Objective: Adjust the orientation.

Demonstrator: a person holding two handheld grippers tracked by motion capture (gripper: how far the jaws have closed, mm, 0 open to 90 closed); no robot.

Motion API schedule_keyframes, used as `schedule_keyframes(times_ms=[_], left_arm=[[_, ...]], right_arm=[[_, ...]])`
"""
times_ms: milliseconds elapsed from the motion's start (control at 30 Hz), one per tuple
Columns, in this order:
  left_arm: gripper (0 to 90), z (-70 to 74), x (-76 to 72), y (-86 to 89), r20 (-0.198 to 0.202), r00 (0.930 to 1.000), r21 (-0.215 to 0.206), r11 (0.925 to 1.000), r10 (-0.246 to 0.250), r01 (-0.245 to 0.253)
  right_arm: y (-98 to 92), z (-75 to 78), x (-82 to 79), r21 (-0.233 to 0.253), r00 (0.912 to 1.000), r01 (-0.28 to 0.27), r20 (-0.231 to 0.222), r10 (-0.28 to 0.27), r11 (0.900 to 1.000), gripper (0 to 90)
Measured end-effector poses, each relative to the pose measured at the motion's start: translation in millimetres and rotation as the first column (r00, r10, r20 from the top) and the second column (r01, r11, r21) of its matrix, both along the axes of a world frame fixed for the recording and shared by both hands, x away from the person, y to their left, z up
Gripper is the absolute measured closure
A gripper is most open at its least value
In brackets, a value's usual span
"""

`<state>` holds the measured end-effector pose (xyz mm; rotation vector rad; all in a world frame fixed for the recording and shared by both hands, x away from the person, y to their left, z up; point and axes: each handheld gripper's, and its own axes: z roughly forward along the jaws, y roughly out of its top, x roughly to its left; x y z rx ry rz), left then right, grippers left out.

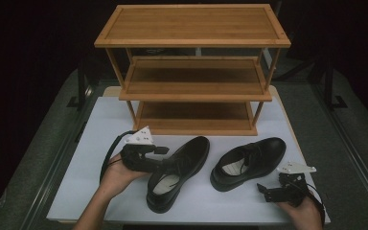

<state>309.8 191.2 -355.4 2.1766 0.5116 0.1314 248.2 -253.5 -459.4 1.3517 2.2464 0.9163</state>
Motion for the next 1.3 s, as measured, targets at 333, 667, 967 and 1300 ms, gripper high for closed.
schedule_keyframes(times_ms=[333,667,967,1300], left_arm=[[52.7,-9.3,-0.8,-1.9,-0.020,0.9995,0.008,0.9996,-0.026,0.026],[60.5,-15.4,-4.3,-6.7,0.016,0.9996,0.106,0.9941,-0.025,0.023],[85.5,-11.5,-8.3,-6.8,0.075,0.9971,0.138,0.9904,-0.015,0.004],[87.4,-8.1,-8.4,-6.1,0.100,0.9937,0.120,0.9907,0.051,-0.063]], right_arm=[[0.0,0.0,0.0,0.001,1.0000,0.001,-0.001,-0.001,1.000,0.0],[0.0,0.0,0.1,0.000,1.0000,0.000,-0.001,0.000,1.000,0.0],[0.0,0.0,0.1,0.001,1.0000,0.001,-0.001,-0.001,1.000,0.0],[-0.1,0.0,0.1,0.001,1.0000,0.001,-0.001,-0.001,1.000,0.0]])
